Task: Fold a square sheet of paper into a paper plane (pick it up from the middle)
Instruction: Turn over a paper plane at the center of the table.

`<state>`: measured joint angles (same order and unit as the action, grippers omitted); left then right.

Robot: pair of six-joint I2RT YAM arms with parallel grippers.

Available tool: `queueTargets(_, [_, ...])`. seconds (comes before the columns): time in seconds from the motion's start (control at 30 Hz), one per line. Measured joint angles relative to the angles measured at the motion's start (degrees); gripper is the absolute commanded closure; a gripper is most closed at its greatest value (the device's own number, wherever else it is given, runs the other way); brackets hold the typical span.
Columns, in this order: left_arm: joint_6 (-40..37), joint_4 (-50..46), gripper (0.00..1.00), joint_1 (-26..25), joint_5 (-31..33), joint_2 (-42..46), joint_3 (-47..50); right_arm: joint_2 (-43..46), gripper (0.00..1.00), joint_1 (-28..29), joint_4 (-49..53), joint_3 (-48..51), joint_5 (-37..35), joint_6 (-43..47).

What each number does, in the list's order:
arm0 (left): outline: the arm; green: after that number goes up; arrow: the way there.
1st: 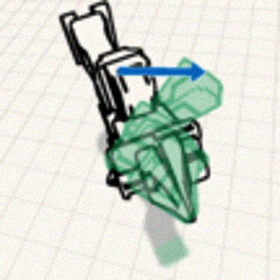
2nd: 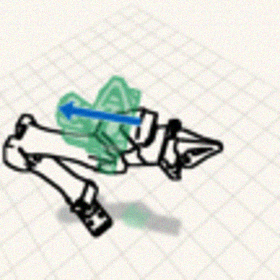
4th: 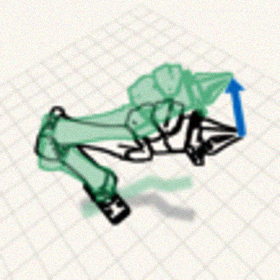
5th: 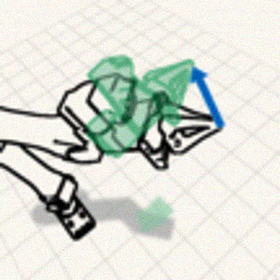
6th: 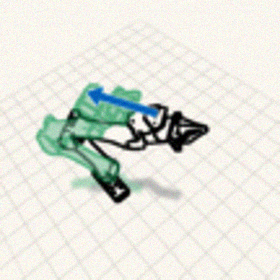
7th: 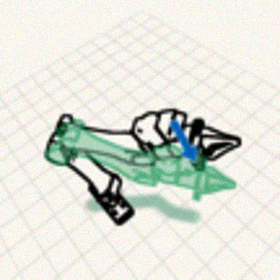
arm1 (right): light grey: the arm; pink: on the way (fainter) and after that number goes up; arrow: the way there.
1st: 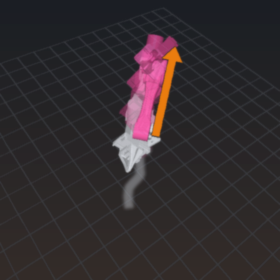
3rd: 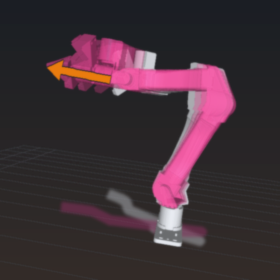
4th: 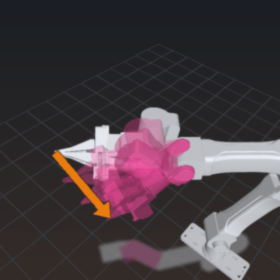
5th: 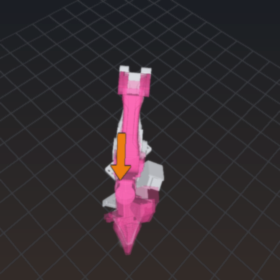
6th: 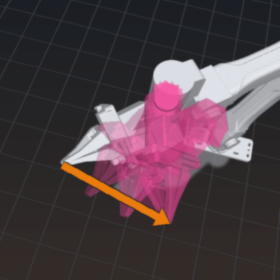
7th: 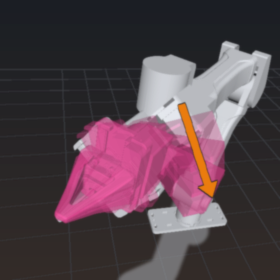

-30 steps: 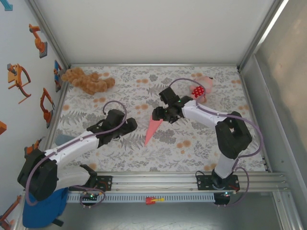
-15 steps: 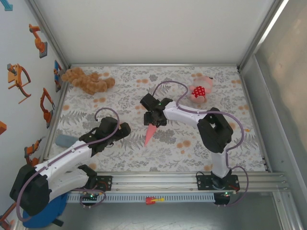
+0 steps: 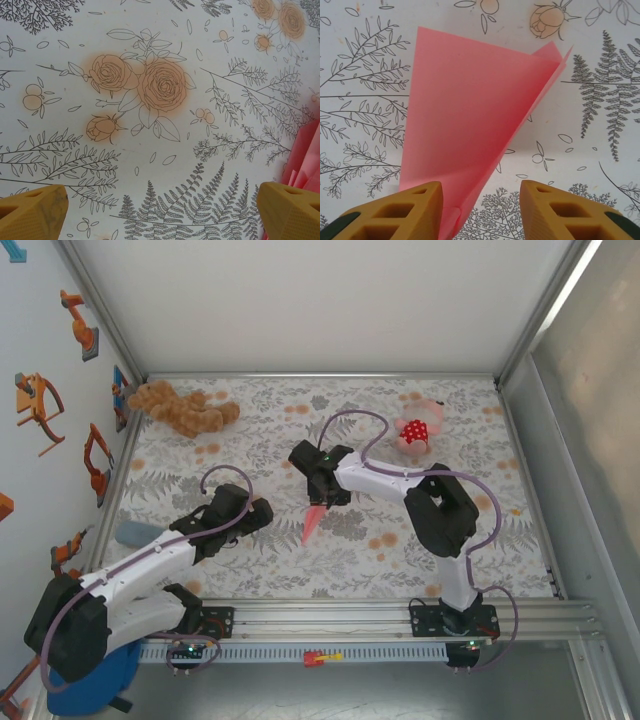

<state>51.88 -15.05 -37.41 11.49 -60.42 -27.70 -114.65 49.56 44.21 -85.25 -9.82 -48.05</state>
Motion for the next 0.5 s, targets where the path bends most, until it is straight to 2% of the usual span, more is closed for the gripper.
queueTargets(0.23, [0.00,-0.02,0.04,0.00,0.02,-0.20,0.00,0.02,0.66,0.04,0.11,0.02,-0.07,-1.33])
queueTargets(0.4, [0.00,-0.26,0.04,0.00,0.02,-0.20,0.00,0.02,0.84,0.04,0.11,0.22,-0.15,-2.49])
queueTargets(0.5, [0.00,-0.59,0.04,0.00,0.04,-0.20,0.00,0.04,0.91,0.04,0.13,0.74,-0.42,-3.17])
